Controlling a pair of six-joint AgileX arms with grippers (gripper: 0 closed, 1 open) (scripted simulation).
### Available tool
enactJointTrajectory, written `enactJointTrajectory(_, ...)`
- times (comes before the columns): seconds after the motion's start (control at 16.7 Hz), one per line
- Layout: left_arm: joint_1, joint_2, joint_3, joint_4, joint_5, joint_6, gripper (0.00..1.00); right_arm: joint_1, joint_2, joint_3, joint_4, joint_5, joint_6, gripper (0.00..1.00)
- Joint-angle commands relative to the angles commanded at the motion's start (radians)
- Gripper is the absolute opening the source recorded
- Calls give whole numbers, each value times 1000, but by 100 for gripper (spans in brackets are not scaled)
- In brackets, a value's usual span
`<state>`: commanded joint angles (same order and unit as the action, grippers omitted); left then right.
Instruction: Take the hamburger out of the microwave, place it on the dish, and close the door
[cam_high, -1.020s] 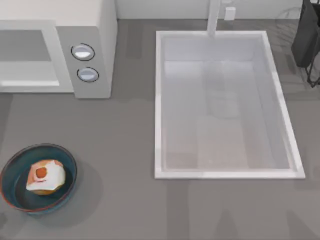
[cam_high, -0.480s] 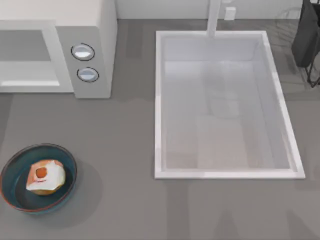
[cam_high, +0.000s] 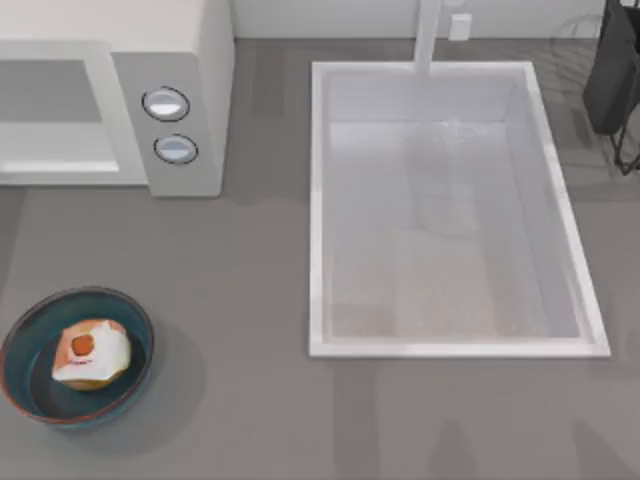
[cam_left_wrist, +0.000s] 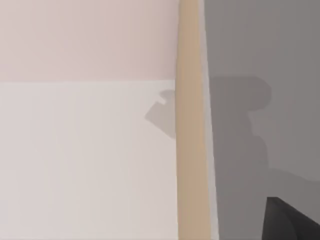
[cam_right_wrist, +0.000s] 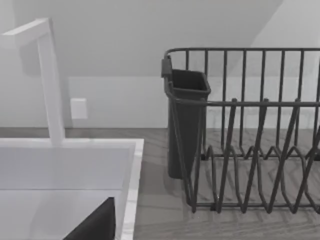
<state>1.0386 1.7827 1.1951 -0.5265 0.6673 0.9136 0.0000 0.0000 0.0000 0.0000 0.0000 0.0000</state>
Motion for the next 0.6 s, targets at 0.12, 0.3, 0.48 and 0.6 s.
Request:
enactJointTrajectory(0.12,2,29,-61,96,1,1,0,0,0,0,0,0,0,100)
enactJointTrajectory(0.3,3,57,-118,165,2,3,0,0,0,0,0,0,0,100)
enactJointTrajectory(0.48,3,58,-121,167,2,2,0,0,0,0,0,0,0,100)
enactJointTrajectory(0.6,-3,51,-123,166,2,0,0,0,0,0,0,0,0,100)
